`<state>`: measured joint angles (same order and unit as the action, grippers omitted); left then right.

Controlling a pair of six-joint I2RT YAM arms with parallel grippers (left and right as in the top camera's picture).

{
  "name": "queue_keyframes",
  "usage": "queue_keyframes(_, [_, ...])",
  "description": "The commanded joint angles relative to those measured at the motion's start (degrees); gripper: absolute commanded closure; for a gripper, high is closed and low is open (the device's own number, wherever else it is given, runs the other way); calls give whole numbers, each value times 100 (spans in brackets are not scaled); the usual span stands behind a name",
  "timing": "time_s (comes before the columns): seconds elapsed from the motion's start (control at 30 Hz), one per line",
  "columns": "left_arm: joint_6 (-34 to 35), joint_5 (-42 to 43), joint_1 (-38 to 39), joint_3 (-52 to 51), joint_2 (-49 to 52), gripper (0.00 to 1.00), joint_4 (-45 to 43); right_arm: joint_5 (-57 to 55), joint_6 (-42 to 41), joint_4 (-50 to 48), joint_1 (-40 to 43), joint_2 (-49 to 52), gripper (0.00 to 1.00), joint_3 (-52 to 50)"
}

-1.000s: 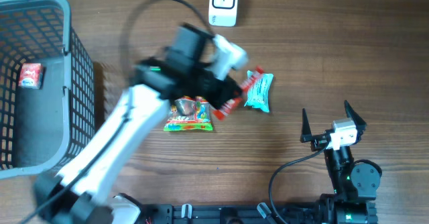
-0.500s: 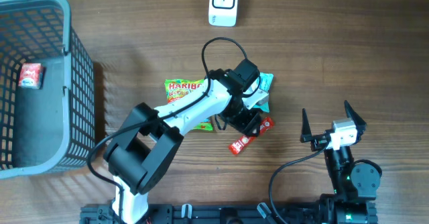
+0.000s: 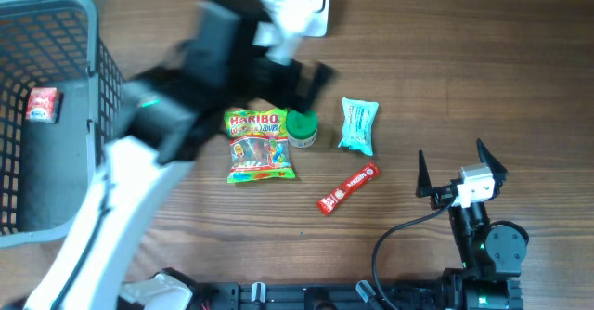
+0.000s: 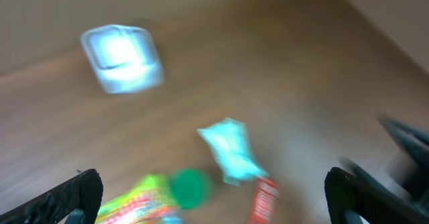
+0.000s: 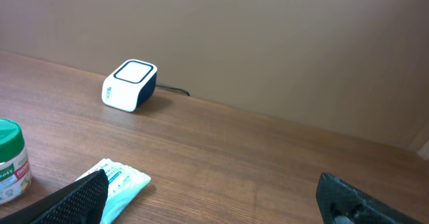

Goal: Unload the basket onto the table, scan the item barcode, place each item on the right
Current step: 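Reach the left gripper into the basket and grasp the orange snack pack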

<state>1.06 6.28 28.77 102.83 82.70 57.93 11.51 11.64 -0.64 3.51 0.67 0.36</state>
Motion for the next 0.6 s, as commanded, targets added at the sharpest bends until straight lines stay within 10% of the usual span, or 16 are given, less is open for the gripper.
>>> queue_keyframes(0.0, [1318, -1823, -1602, 22, -651, 0, 109, -15, 31, -17, -24, -39, 0, -7])
queue_keyframes(0.2, [2540, -1869, -4946, 11, -691, 0, 748, -15, 31, -17, -24, -39, 0, -7])
queue_keyframes(0.37, [2457, -1849, -6109, -595, -109, 1, 168, -15, 33, -17, -24, -39, 0, -7])
queue_keyframes(0.57, [369, -970, -6266, -2422, 229, 0, -2127, -13, 33, -17, -24, -39, 0, -7])
